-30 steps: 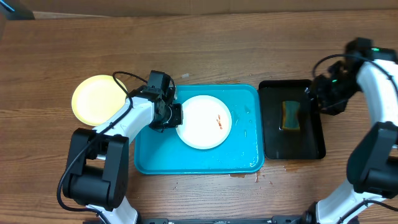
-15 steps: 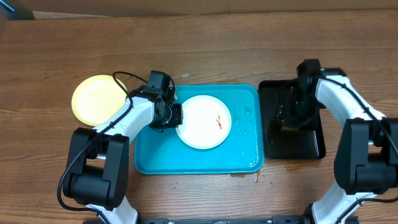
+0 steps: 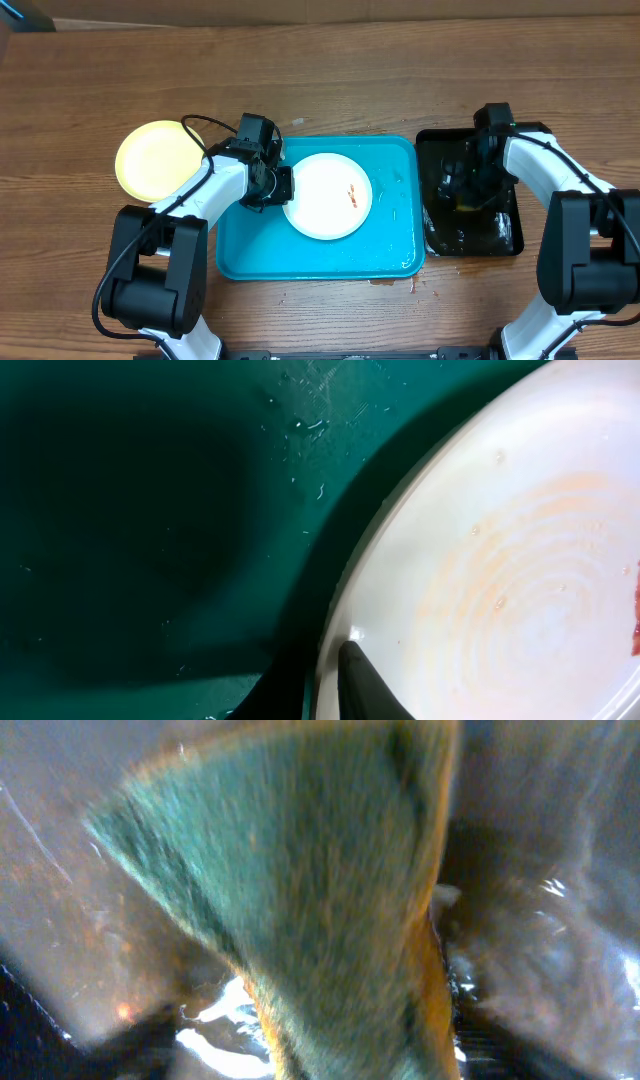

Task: Clean dirty plates on tray and stack at the side
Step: 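Reach the right gripper into the black tray and grasp the sponge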

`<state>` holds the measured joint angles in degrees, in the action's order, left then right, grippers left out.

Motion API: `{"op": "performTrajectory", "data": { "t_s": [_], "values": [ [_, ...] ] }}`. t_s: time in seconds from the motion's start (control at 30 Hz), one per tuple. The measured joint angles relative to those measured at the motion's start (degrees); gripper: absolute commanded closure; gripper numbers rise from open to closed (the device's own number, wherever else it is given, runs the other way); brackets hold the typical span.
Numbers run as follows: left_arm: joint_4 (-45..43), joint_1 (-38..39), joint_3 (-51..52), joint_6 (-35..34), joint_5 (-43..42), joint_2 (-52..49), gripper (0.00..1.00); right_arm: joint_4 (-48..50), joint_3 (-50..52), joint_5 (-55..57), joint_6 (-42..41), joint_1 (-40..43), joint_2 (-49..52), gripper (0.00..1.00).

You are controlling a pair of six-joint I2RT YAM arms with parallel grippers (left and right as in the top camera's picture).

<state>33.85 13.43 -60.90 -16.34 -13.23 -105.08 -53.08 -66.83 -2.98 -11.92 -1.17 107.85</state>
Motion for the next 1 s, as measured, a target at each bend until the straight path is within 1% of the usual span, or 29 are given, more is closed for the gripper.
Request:
{"op": "performTrajectory", "data": {
  "t_s": [0.07,0.1,0.13,0.17,0.2,0.23,0.27,0.3,0.33,0.37,0.4,0.47,0.5,0.53,0.6,0.63,0.7,0.73,0.77,0.8,0.83,0.87,0.9,0.93,1.0],
  "values": [
    [0.0,0.0,0.0,0.0,0.0,0.0,0.83,2.5,0.0,0.5,0.0,0.0,0.0,0.0],
    [0.0,0.0,0.0,0.0,0.0,0.0,0.83,4.0,0.0,0.6,0.0,0.0,0.0,0.04],
    [0.0,0.0,0.0,0.0,0.0,0.0,0.82,5.3,0.0,0.7,0.1,0.0,-0.1,0.12],
    [0.0,0.0,0.0,0.0,0.0,0.0,0.81,6.6,0.0,0.8,0.3,0.0,-0.1,0.24],
    [0.0,0.0,0.0,0.0,0.0,0.0,0.81,8.0,0.0,0.8,0.6,0.0,-0.1,0.45],
    [0.0,0.0,0.0,0.0,0.0,0.0,0.81,8.7,0.0,0.8,0.5,0.0,-0.1,0.63],
    [0.0,0.0,0.0,0.0,0.0,0.0,0.8,9.1,0.0,0.8,0.2,0.0,-0.1,0.74],
    [0.0,0.0,0.0,0.0,0.0,0.0,0.8,9.2,0.0,0.8,0.2,0.0,-0.1,0.77],
    [0.0,0.0,0.0,0.0,0.0,0.0,0.8,9.3,0.1,0.7,0.0,0.0,-0.1,0.67],
    [0.0,0.0,0.0,0.0,0.0,0.0,0.79,9.3,0.1,0.7,-0.2,0.0,-0.1,0.38],
    [0.0,0.0,-0.1,0.0,0.0,0.0,0.79,9.3,0.1,0.6,-0.5,0.0,-0.1,0.17],
    [0.0,0.0,-0.1,0.0,0.0,0.0,0.79,9.7,0.1,0.6,0.0,0.0,-0.1,0.06],
    [0.0,0.0,-0.1,0.0,0.0,0.0,0.79,10.1,0.1,0.6,0.0,0.0,-0.1,0.02],
    [0.0,0.0,-0.1,0.0,0.0,0.0,0.79,10.7,0.1,0.6,0.0,0.0,-0.1,0.02],
    [0.0,0.0,-0.1,0.0,0.0,0.0,0.79,12.3,0.1,0.6,0.2,0.0,-0.1,0.03],
    [0.0,0.0,-0.2,0.0,0.0,0.0,0.78,13.0,0.1,0.6,0.2,0.0,-0.1,0.09],
    [0.0,0.0,-0.2,0.0,0.0,0.0,0.78,14.8,0.1,0.5,0.5,0.0,-0.1,0.3],
    [0.0,0.0,-0.2,0.0,0.0,0.0,0.78,15.6,0.1,0.4,0.6,0.0,-0.1,0.5],
    [0.0,0.0,-0.2,0.0,0.0,0.0,0.78,16.4,0.1,0.4,0.6,0.0,-0.1,0.66],
    [0.0,0.0,-0.2,0.0,0.0,0.0,0.78,16.8,0.2,0.4,0.2,0.0,-0.1,0.72],
    [0.0,0.0,-0.2,0.0,0.0,0.0,0.78,17.1,0.2,0.4,0.1,0.0,-0.1,0.72],
    [0.0,0.0,-0.2,0.0,0.0,0.0,0.78,17.4,0.2,0.4,0.1,0.0,-0.1,0.55],
    [0.0,0.0,-0.2,0.0,0.0,0.0,0.78,17.6,0.2,0.4,-0.1,0.0,-0.1,0.13],
    [0.0,0.0,-0.2,0.0,0.0,0.0,0.78,17.7,0.2,0.4,-0.3,0.0,-0.1,0.0],
    [0.0,0.0,-0.2,0.0,0.0,0.0,0.78,17.7,0.2,0.4,0.0,0.0,-0.1,0.0]
  ]
}}
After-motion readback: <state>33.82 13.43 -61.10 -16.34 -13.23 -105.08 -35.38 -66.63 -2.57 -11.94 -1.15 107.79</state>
